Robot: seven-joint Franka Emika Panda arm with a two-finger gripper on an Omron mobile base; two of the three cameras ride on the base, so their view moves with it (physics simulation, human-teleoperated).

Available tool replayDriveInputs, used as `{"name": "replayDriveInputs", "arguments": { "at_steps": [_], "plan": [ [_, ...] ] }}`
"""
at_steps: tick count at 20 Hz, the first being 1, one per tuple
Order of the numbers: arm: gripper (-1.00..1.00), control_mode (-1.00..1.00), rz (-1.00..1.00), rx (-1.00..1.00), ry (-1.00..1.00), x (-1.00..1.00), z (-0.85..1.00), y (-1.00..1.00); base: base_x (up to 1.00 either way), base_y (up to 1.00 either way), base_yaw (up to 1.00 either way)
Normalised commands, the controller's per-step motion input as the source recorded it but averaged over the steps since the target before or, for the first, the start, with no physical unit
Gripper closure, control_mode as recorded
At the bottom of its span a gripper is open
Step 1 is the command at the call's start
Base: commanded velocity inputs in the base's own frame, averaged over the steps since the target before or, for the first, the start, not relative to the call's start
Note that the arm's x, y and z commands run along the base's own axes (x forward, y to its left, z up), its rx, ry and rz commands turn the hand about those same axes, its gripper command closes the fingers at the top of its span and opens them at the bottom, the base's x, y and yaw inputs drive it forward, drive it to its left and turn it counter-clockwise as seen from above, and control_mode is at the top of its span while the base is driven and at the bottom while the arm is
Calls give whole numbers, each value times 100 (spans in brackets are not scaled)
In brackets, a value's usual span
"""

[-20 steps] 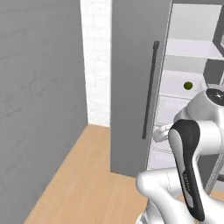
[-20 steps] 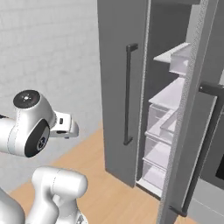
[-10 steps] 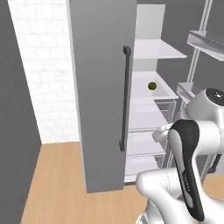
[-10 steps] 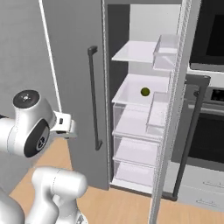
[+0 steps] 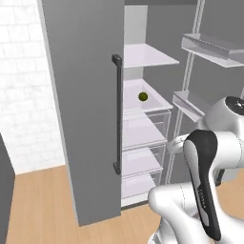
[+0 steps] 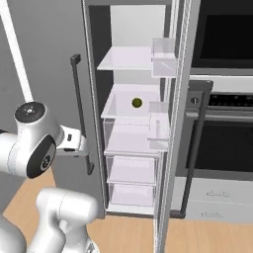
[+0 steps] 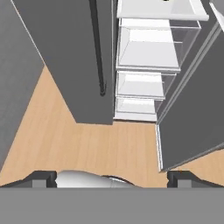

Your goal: Place one lime and one steak in each tupperware on the nearby counter, to pack two identical lunches.

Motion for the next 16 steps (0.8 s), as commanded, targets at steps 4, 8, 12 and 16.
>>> {"name": "replayDriveInputs", "arguments": {
  "at_steps": [4,8,12,16],
  "plan": [
    [-100,100,0,0,0,0,0,0,71,0,-9],
    [-100,100,0,0,0,0,0,0,76,-9,0],
    [-100,100,0,0,0,0,0,0,47,-32,0],
    [-100,100,0,0,0,0,0,0,25,-46,0]
  ]
}}
